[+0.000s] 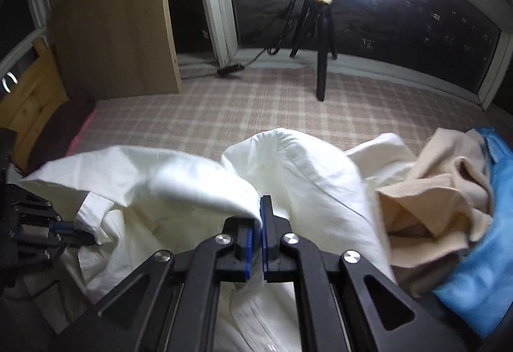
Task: Fold clothes
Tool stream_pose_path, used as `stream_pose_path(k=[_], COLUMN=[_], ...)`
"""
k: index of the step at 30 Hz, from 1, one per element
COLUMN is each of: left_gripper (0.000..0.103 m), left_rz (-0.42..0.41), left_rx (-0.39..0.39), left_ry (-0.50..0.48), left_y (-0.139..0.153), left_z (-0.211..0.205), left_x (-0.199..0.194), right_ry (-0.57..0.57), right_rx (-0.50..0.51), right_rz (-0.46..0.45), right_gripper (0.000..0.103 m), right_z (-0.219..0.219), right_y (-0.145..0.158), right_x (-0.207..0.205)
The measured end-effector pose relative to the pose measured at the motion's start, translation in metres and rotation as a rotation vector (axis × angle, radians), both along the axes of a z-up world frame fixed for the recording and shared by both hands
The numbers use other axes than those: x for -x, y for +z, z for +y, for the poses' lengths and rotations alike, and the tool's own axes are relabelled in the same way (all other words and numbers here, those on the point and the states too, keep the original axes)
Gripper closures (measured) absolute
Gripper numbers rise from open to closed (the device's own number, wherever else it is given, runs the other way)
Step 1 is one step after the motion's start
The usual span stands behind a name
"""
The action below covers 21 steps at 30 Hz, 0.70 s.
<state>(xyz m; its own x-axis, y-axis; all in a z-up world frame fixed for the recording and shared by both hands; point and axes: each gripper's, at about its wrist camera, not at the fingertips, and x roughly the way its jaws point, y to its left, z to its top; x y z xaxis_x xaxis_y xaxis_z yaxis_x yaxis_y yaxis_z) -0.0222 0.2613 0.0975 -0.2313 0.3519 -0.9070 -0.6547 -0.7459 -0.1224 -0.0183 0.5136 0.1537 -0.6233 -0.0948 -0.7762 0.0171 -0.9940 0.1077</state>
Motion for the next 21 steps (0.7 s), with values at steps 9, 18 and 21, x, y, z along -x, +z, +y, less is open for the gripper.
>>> stream_pose_path(k=[9, 18, 21], left_gripper=[0.051, 0.037, 0.093], left_rz=[0.203, 0.324, 0.237], left_rx=[0.101, 0.360, 0.329], left_ry=[0.030, -0.249, -0.180], left_y=[0.086, 0.025, 0.020], left_z=[-0.068, 0.015, 0.003], left_x=[-0.052, -0.021, 0.005], right_ry=[0.051, 0.031, 0.031], right_rx=[-0.035, 0.002, 0.008], right_rz=[0.024, 0.009, 0.023], right_gripper=[0.099, 0.099, 0.099], right_z=[0.018, 0.027, 0.031], right_y=[0.032, 0.023, 0.029], right_x=[-0.048, -0.033, -0.036])
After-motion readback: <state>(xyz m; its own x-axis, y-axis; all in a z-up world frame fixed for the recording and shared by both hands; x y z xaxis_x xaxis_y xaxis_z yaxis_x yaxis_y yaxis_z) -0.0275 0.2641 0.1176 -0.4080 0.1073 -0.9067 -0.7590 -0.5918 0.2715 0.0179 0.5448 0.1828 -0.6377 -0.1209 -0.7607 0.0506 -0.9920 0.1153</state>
